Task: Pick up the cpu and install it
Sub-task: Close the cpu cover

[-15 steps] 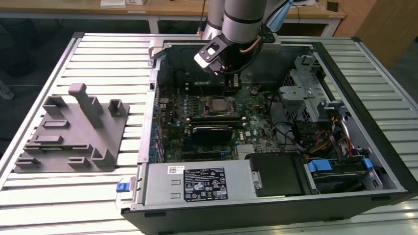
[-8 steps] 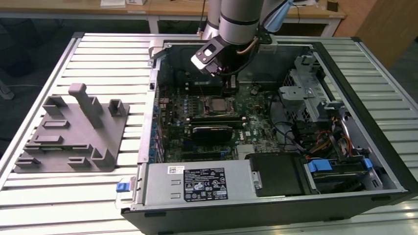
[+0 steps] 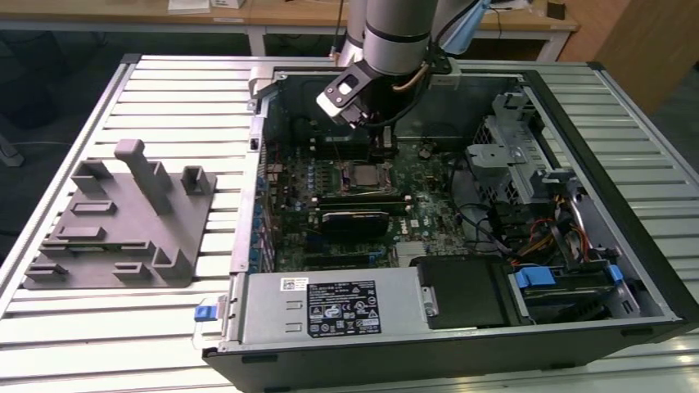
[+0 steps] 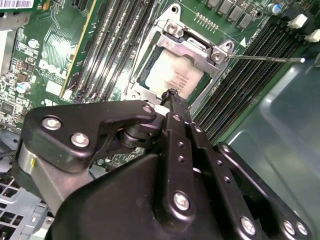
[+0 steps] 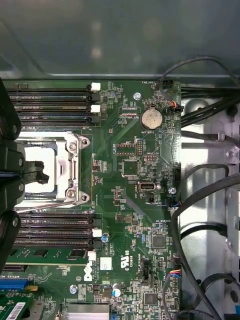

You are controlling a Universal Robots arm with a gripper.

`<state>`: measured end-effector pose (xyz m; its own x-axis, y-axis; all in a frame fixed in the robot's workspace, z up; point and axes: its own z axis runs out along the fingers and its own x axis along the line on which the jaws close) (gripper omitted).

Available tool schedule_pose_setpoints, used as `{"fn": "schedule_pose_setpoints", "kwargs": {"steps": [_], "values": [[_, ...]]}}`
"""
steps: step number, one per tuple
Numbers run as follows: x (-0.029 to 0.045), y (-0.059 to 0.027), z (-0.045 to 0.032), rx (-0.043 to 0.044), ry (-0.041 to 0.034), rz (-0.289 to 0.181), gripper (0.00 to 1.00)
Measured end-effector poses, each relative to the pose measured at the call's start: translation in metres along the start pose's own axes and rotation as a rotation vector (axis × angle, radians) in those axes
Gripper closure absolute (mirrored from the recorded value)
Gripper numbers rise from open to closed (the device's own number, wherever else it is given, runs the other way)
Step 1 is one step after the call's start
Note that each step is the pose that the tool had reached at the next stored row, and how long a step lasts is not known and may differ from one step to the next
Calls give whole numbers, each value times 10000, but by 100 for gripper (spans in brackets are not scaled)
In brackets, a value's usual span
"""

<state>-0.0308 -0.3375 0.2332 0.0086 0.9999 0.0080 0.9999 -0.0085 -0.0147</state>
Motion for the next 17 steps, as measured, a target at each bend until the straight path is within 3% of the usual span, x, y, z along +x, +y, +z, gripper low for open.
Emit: {"fn": "schedule_pose_setpoints", "kwargs": {"steps": [17], "values": [[0,0,9,24,-44,-2976,89]]}}
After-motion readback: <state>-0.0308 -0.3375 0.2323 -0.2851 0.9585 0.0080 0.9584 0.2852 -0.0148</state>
